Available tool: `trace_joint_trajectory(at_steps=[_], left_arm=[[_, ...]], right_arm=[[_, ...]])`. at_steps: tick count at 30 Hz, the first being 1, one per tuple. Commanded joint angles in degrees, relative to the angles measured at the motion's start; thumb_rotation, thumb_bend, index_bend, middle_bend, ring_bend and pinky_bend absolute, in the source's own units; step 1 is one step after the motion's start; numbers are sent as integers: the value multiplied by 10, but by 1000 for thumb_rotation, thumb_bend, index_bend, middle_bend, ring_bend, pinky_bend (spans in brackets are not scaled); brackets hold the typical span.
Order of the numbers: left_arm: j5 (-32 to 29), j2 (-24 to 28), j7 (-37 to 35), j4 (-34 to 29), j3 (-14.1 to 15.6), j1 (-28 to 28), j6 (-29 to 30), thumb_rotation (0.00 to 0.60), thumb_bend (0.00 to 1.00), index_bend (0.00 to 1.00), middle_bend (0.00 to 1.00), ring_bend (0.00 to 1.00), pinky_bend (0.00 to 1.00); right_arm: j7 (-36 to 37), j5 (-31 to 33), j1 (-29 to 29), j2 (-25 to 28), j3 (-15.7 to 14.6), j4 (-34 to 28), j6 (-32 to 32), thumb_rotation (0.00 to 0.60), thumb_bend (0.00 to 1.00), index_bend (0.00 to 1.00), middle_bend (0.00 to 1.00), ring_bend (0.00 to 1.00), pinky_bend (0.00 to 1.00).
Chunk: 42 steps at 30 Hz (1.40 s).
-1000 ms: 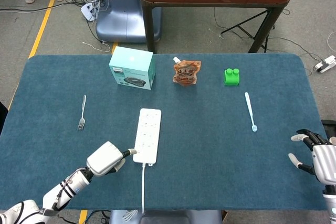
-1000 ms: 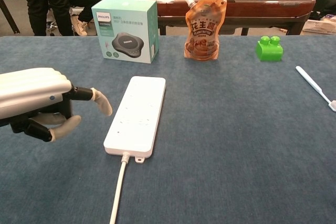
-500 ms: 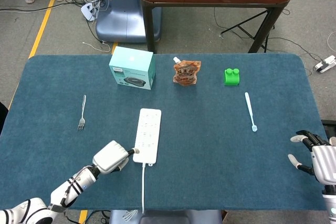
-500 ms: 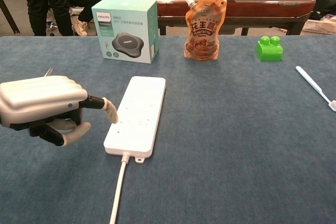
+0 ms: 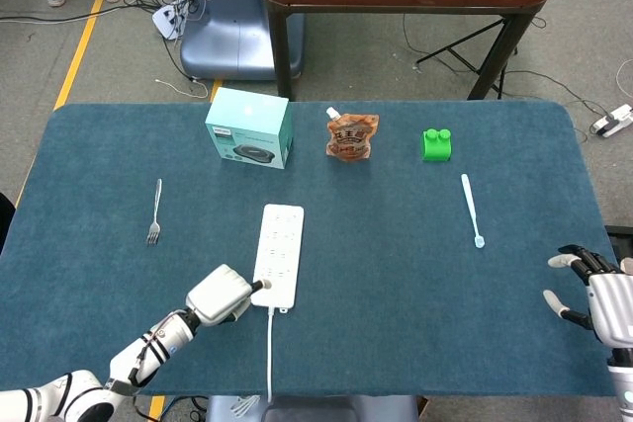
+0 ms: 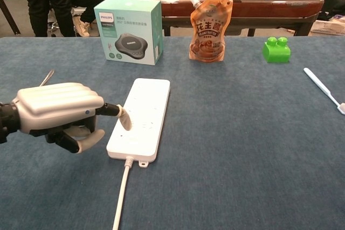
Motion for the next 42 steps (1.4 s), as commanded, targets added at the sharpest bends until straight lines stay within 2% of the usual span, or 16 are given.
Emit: trace_joint_trajectory(at_steps=[1, 28, 38, 42], left_arm=[[-12, -6, 9, 3, 0, -5, -4, 600, 649, 319, 1000, 1000, 1000], [-70, -27, 51, 12, 16, -23, -2, 600, 649, 319, 1000, 1000, 1000], [-66, -34, 87, 21, 28, -24, 13, 600, 649, 320, 1000, 1000, 1000], [-64, -30, 81, 13, 29, -22, 21, 600, 649, 320, 1000, 1000, 1000]], right_arm=[[2, 1, -1, 0, 0, 2, 0, 600, 174, 393, 306, 315, 507], [16, 5, -2, -11, -3, 20, -7, 600, 174, 393, 307, 315, 507], [18, 6, -2, -13, -2, 22, -8, 600, 174, 393, 307, 315, 507], [18, 6, -2, -13, -3, 22, -9, 600, 174, 393, 307, 315, 507]])
